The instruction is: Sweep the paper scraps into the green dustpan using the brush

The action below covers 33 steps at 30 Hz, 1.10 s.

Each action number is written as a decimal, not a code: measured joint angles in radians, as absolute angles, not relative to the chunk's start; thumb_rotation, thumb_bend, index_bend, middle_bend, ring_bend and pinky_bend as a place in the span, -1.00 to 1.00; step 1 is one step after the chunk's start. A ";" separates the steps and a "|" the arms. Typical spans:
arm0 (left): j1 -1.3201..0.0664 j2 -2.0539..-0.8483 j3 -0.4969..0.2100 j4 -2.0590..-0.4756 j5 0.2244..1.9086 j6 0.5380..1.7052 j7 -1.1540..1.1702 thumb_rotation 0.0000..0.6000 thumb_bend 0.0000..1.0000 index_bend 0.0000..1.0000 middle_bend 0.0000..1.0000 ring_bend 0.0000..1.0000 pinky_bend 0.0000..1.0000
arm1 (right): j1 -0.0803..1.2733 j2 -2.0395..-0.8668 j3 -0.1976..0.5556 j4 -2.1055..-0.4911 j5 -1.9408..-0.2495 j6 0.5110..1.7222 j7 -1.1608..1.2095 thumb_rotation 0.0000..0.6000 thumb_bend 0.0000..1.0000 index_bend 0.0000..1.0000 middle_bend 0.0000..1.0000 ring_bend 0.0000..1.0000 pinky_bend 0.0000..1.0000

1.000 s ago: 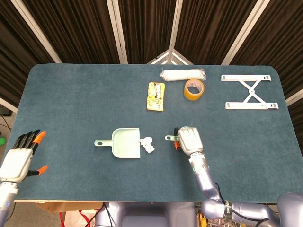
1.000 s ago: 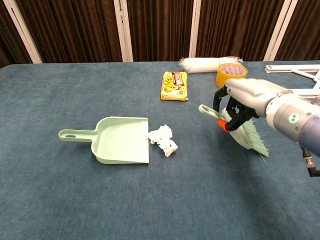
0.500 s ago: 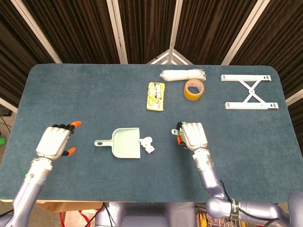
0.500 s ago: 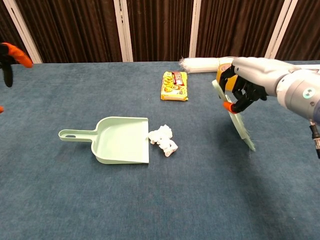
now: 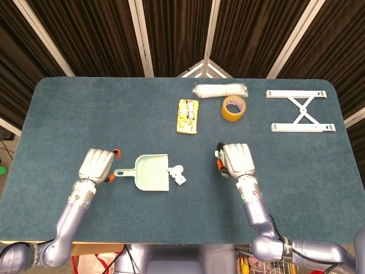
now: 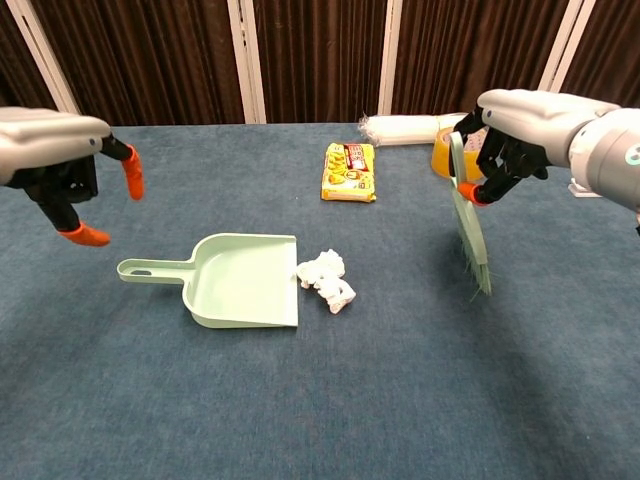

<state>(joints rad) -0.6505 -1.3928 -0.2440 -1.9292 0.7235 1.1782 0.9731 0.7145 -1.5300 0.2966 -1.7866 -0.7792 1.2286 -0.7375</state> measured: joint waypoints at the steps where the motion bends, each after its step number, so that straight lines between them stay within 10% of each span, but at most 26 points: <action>1: -0.665 -1.403 -0.247 -1.930 0.680 1.186 0.991 1.00 -0.36 -0.25 0.98 0.98 1.00 | 0.716 -1.528 0.296 -1.787 -0.779 1.229 -0.736 1.00 -0.06 0.66 0.69 0.84 0.56; 33: -0.869 -1.598 -0.202 -1.772 0.337 1.291 1.062 1.00 -0.16 -0.09 1.00 1.00 1.00 | 0.725 -1.505 0.253 -1.748 -0.766 1.219 -0.674 1.00 -0.06 0.66 0.69 0.84 0.56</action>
<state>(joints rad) -0.8694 -1.5981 -0.2021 -1.7716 0.3372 1.2908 1.0615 0.7246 -1.5051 0.2535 -1.7476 -0.7664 1.2185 -0.6738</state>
